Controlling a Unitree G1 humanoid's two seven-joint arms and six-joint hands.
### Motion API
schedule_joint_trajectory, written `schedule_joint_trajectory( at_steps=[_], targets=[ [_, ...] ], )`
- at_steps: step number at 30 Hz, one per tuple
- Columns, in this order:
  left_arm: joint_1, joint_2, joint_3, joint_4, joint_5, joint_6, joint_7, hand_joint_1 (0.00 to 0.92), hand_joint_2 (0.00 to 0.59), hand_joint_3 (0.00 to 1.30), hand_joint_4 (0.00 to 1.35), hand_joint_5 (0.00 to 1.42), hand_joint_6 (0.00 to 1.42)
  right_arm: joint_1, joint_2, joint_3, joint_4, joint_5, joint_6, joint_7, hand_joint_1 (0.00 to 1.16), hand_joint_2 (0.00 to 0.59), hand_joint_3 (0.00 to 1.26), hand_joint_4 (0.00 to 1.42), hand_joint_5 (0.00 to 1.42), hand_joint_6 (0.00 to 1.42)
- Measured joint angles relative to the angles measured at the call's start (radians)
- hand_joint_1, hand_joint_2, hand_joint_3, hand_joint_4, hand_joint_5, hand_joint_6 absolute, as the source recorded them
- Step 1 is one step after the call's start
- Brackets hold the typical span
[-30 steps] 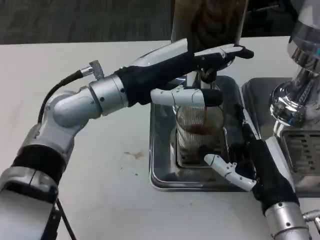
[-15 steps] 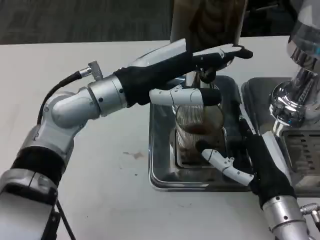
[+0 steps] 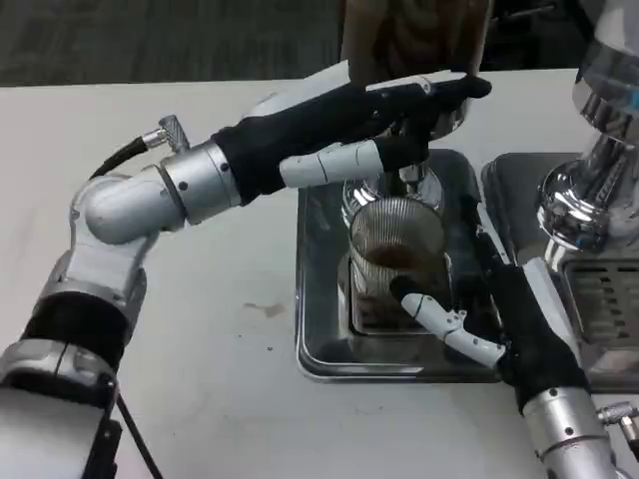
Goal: Grasp the cup under the faucet to collect the drink, then remove the cup.
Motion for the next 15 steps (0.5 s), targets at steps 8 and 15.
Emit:
schedule_joint_trajectory(
  at_steps=[8, 15],
  targets=[
    [0.007, -0.015, 0.036, -0.02, -0.036, 0.063, -0.05, 0.0, 0.072, 0.15, 0.01, 0.08, 0.03, 0.0, 0.002, 0.0, 0.002, -0.002, 0.0, -0.003, 0.56, 0.2, 0.0, 0.0, 0.0, 0.0],
    [0.008, -0.029, 0.065, -0.038, -0.063, 0.097, -0.08, 0.0, 0.072, 0.15, 0.01, 0.08, 0.04, 0.001, 0.004, 0.0, 0.003, -0.002, -0.006, -0.011, 0.57, 0.198, 0.0, 0.0, 0.0, 0.0]
  ],
)
